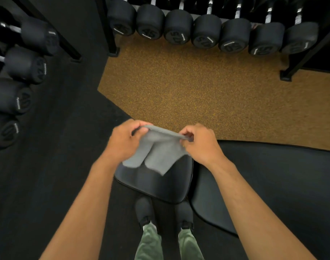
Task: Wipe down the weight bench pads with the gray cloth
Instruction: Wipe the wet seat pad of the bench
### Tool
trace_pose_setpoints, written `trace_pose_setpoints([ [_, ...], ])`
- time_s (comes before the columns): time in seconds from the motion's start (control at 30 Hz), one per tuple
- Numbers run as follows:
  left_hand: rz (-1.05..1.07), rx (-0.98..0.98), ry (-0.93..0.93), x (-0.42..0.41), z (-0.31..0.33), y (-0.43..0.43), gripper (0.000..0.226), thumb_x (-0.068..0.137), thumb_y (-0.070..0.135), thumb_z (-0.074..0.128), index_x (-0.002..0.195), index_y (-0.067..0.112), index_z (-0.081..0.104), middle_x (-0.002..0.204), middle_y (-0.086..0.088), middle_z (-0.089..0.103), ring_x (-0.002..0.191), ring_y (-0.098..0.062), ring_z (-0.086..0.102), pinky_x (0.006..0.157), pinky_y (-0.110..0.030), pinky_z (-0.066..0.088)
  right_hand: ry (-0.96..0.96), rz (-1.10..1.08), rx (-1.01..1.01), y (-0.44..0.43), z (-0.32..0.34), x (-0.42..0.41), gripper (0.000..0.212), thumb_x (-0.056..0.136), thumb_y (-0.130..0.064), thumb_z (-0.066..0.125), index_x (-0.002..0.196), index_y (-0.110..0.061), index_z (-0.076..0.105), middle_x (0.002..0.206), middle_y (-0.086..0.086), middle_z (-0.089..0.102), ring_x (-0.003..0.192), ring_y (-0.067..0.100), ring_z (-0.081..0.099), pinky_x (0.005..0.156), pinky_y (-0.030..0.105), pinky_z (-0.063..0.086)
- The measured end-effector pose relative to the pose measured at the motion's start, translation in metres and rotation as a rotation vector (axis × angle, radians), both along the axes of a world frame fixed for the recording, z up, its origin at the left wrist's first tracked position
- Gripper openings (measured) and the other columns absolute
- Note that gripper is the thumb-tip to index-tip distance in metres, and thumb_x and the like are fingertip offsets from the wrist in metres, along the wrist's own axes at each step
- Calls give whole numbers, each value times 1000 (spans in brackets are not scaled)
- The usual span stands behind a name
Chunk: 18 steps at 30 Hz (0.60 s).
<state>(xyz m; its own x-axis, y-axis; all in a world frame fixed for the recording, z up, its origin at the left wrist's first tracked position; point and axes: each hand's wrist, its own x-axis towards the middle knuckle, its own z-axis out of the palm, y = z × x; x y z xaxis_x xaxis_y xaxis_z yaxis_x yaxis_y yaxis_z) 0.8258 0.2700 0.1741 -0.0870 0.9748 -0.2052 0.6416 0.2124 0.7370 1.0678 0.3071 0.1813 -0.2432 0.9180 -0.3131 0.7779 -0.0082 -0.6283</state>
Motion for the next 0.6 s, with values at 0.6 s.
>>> trace_pose_setpoints([
  [0.6, -301, -448, 410, -26, -85, -126, 60, 68, 78, 55, 113, 46, 77, 128, 25, 67, 120, -14, 63, 107, -40, 41, -263, 387, -367, -106, -85, 15, 53, 72, -37, 88, 122, -28, 71, 125, -7, 61, 118, 17, 53, 102, 31, 44],
])
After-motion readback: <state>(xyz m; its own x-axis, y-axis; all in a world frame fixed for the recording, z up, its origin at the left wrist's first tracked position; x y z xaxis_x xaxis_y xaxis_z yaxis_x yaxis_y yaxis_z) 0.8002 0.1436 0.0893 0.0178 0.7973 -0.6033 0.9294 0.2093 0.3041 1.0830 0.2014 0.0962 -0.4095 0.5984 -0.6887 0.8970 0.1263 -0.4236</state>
